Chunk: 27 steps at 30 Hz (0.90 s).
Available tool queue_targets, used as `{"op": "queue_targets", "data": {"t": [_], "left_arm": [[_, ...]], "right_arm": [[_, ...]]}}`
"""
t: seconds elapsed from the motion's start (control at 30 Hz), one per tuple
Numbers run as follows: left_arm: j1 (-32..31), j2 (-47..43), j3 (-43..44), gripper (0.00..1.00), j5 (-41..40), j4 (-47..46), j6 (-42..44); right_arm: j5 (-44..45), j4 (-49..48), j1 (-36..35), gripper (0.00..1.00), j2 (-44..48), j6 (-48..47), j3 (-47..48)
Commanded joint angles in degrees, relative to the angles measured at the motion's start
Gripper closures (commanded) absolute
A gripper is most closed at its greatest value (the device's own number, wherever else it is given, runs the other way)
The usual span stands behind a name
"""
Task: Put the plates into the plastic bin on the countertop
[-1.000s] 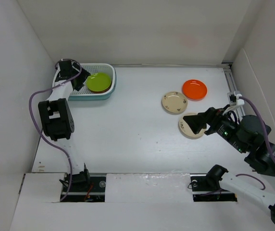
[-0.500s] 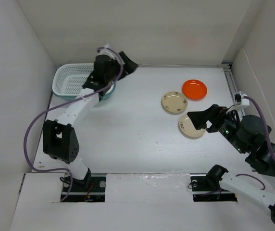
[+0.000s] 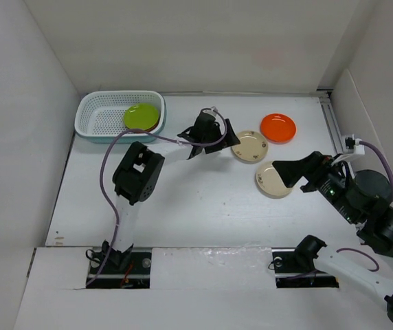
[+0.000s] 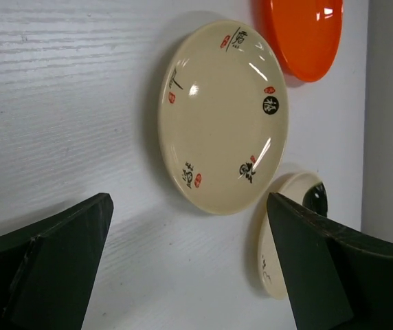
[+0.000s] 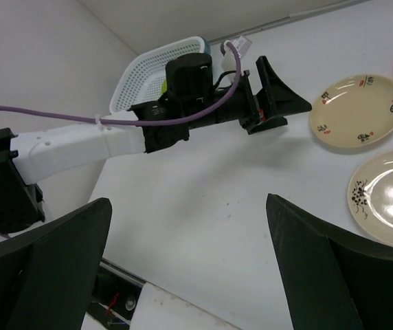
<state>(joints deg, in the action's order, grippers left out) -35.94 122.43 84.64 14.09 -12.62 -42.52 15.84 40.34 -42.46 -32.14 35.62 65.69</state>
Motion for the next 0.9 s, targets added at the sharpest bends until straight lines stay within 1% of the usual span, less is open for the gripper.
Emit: {"op": "queue_targets", "data": {"t": [0.0,0.07,0.13,0.2,0.23,0.27,0.3,0.4,0.43,0.47,0.53,0.6,0.63,0.67,0.7,0.8,0.83,0.87], "left_arm": [[-0.8,3.1,1.7,0.07,-0.6,1.5,-1.3],[-0.8,4.1,2.3,0.11,-0.6,2.1,-1.3],[-0.8,5.7,3.6,0.18,-0.6,2.8,-1.9],[-0.8,6.7,4.7,0.20,-1.1,3.3,-1.9],[-0.8,7.7,5.5,0.24,-1.1,3.3,-1.9],[-0.8,8.3,6.1,0.31,-1.1,3.3,-1.9],[-0.8,8.9,7.5,0.35,-1.1,4.2,-1.9],[-0.8,12.1,11.4,0.56,-0.3,5.9,-1.9],[-0.8,12.1,12.0,0.61,-0.3,6.6,-1.9],[-0.8,12.7,12.0,0.63,-0.3,6.6,-2.6],[-0.3,13.6,14.4,0.63,-0.3,7.3,-3.1],[0.3,14.8,16.1,0.71,0.2,8.8,-3.1],[0.3,14.9,16.6,0.76,0.2,8.8,-3.1],[0.3,14.9,16.6,0.87,0.2,9.4,-3.1],[1.0,15.4,17.6,1.00,0.8,11.0,-3.1],[2.2,12.8,16.8,1.00,0.2,13.2,-2.5],[2.9,8.5,15.4,1.00,-1.2,13.2,-2.5],[3.4,5.7,11.8,1.00,-1.8,12.4,-2.0]], "right_arm": [[-0.5,-0.7,-0.4,0.00,0.9,0.3,1.6],[0.1,-0.7,-0.4,0.00,0.9,0.3,1.6],[0.1,-0.2,-0.4,0.00,1.5,0.3,1.6],[0.6,-0.2,-0.4,0.00,1.5,0.3,1.6],[0.6,-0.2,-0.4,0.00,1.5,0.3,1.6],[0.6,-0.2,-0.4,0.00,1.5,0.3,1.6],[0.6,-0.2,-0.4,0.00,1.5,0.3,1.6],[0.6,0.4,-0.4,0.00,1.5,0.3,2.2],[0.6,0.4,-0.4,0.00,1.5,0.3,2.2],[0.6,0.4,-0.4,0.00,1.5,0.3,2.2],[1.1,0.4,-0.4,0.00,1.5,-0.2,2.2],[1.1,0.4,-0.4,0.00,1.5,-0.2,2.7],[1.1,1.0,-0.4,0.00,1.5,-0.2,2.7],[1.1,1.0,-0.4,0.00,2.0,-0.2,2.7],[1.1,1.0,-0.4,0.00,2.0,-0.2,3.2],[1.6,1.6,-0.4,0.00,2.0,-0.2,3.7],[1.7,1.6,-0.4,0.00,2.0,-0.2,3.7],[1.7,2.1,-0.4,0.00,2.0,-0.2,3.7]]}}
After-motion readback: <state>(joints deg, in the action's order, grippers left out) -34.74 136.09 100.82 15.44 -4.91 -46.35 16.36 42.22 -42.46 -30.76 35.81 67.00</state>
